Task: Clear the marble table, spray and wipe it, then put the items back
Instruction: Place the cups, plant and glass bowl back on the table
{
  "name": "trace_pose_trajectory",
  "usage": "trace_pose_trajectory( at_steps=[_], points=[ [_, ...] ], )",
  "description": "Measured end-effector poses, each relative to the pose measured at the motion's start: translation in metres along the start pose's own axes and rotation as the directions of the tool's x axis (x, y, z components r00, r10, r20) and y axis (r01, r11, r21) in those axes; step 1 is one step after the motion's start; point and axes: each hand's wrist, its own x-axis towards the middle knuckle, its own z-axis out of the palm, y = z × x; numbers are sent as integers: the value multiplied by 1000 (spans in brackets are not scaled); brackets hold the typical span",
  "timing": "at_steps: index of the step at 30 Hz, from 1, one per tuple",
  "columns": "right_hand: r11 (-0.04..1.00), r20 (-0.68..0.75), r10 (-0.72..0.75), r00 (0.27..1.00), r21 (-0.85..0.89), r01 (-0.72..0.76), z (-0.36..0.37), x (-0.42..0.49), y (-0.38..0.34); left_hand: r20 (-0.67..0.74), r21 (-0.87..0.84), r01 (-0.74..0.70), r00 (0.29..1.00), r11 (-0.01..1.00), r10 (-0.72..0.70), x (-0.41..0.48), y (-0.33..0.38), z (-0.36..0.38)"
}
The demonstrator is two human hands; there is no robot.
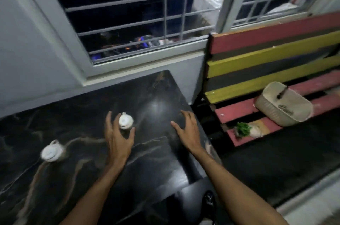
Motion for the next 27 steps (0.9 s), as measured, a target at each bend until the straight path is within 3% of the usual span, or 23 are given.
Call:
trace_pose_trajectory(
  at_steps=[3,6,9,12,14,21,27],
  points=[
    [995,-106,101,989,-8,-102,-73,18,58,208,-21,-55,976,998,58,-15,86,80],
    [975,-193,218,957,13,-220,-143,38,129,428,-94,-81,897,992,114,-30,161,166],
    [940,-234,339,911,57,-335,-198,55,203,620,-111,-112,769,988,157,-44,211,257],
    [890,-236,455,859,91,-447,-228,71,281,784,-103,-57,610,993,117,-62,233,339],
    [838,-207,545,813,104,-535,-239,87,339,839,-91,0,539,996,77,-78,232,401],
    [754,-117,648,753,-41,-656,-232,134,487,869,-199,181,487,963,88,-136,163,552],
    [801,-111,558,823,-189,-568,-215,159,533,794,-279,235,602,931,86,-152,152,604]
  ],
)
